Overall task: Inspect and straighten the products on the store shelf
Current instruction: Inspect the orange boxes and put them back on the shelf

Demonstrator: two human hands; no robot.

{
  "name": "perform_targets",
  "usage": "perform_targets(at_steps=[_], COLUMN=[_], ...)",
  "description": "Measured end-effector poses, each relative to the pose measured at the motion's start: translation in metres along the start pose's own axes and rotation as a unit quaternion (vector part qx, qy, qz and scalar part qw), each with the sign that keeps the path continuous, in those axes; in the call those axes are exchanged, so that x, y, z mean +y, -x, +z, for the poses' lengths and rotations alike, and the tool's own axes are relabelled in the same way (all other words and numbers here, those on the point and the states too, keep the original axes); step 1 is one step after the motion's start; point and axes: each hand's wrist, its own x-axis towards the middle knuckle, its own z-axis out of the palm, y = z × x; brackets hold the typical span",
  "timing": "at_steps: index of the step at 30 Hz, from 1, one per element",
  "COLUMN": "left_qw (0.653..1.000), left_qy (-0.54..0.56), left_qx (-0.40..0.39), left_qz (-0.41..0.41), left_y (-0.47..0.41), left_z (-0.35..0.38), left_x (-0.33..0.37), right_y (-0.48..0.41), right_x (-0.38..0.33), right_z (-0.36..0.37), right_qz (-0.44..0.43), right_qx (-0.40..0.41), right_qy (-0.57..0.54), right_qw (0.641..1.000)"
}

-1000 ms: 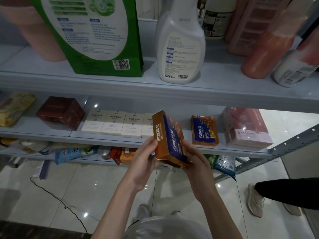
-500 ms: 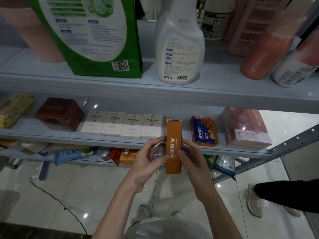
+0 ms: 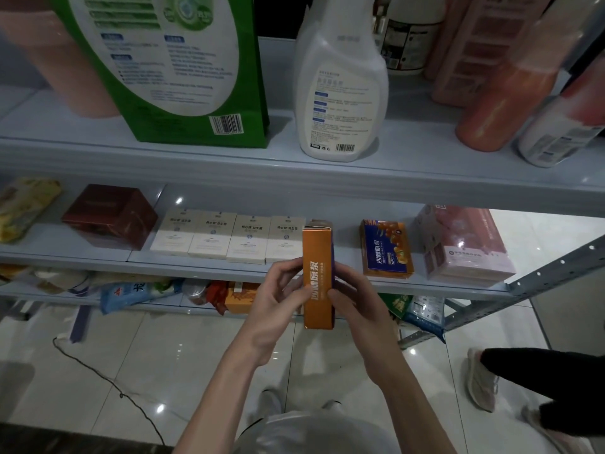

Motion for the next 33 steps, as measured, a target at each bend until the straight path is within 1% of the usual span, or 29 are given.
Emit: perform_targets(at_steps=[3, 6, 10, 12, 14, 17, 22, 28, 33], left_qw=[1.0, 1.0, 0.999, 0.998, 0.998, 0.999, 1.0, 1.0, 1.0], left_qy=[0.022, 0.001, 0.002, 0.002, 0.004, 0.0, -0.002, -0.005, -0.021], left_qx=[0.007, 0.011, 0.053, 0.06, 0.058, 0.03, -0.003, 0.024, 0.017], left_qz=[-0.016, -0.014, -0.008, -0.008, -0.007, -0.014, -0.023, 0.001, 0.0], left_y=[-0.002, -0.004, -0.006, -0.006, -0.004, -0.003, -0.005, -0.006, -0.006], left_z=[-0.001, 0.001, 0.009, 0.013, 0.014, 0.014, 0.017, 0.019, 0.018], left_x=[0.001, 0.004, 0.008, 0.008, 0.008, 0.008, 0.011, 0.011, 0.01], right_y=[-0.002, -0.002, 0.002, 0.002, 0.001, -0.001, -0.003, -0.003, -0.003], right_x=[-0.002, -0.006, -0.004, -0.002, 0.0, -0.001, -0.005, -0.004, -0.008], right_z=[-0.001, -0.001, -0.001, 0.0, 0.0, 0.001, 0.007, 0.008, 0.009], right_qz=[0.004, 0.005, 0.005, 0.007, 0.007, 0.014, 0.029, 0.023, 0.02], right_qx=[-0.013, -0.018, -0.011, -0.013, -0.01, 0.002, -0.002, 0.026, 0.039], right_qy=[0.017, -0.001, -0.022, -0.017, -0.02, -0.029, -0.027, -0.031, -0.04], right_qw=[1.0, 1.0, 1.0, 1.0, 1.0, 0.999, 0.999, 0.999, 0.998])
